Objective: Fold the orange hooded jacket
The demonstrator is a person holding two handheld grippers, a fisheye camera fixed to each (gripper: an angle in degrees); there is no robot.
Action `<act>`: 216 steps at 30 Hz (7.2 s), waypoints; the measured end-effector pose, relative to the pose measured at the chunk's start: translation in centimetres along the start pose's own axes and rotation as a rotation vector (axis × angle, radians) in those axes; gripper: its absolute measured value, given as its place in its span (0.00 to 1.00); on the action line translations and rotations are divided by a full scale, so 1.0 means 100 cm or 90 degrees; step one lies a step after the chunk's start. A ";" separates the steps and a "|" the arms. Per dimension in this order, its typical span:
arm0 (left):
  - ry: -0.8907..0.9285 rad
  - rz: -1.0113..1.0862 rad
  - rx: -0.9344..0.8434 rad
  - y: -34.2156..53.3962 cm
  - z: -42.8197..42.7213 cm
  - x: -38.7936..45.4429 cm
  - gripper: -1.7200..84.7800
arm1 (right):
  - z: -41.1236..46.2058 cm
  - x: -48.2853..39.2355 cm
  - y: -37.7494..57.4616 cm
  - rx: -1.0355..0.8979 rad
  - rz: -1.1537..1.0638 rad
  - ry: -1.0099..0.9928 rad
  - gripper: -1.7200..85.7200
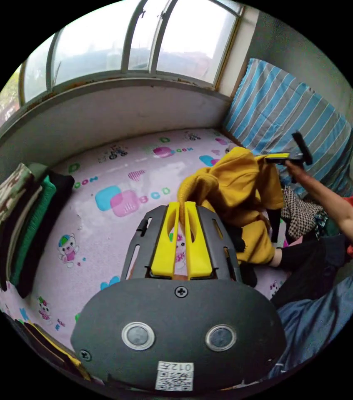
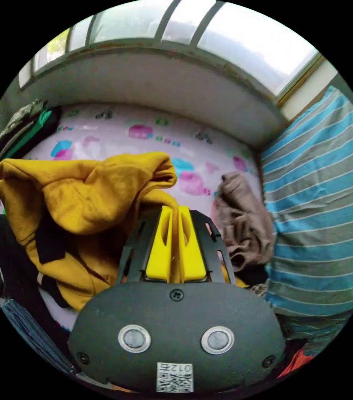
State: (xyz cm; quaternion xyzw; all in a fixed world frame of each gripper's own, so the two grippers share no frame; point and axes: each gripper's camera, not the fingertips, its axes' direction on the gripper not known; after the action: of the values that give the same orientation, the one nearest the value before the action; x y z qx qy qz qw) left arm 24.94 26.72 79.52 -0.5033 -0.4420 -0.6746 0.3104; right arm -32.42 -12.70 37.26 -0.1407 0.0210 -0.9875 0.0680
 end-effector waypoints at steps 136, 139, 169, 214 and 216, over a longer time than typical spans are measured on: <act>0.053 0.172 -0.497 -0.430 0.093 0.016 0.03 | 0.355 0.068 -0.294 -0.449 -0.062 -0.231 0.09; 0.026 0.173 -0.345 -0.454 0.065 0.031 0.03 | 0.319 0.081 -0.314 -0.344 -0.043 -0.181 0.09; 0.138 0.119 -0.339 -0.443 0.205 0.130 0.02 | 0.498 0.153 -0.492 -0.042 0.489 -0.588 0.08; -0.142 0.003 -0.309 -0.402 0.169 0.051 0.02 | 0.309 0.025 -0.259 -0.173 0.122 -0.243 0.01; -0.149 0.001 -0.313 -0.401 0.169 0.050 0.03 | 0.307 0.035 -0.240 -0.176 0.177 -0.266 0.01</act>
State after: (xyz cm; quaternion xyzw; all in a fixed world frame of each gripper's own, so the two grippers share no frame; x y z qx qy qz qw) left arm -4.34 58.95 74.67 -0.6383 -0.2970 -0.6988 0.1264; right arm -30.22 9.87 69.18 -0.3450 0.1600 -0.9059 0.1861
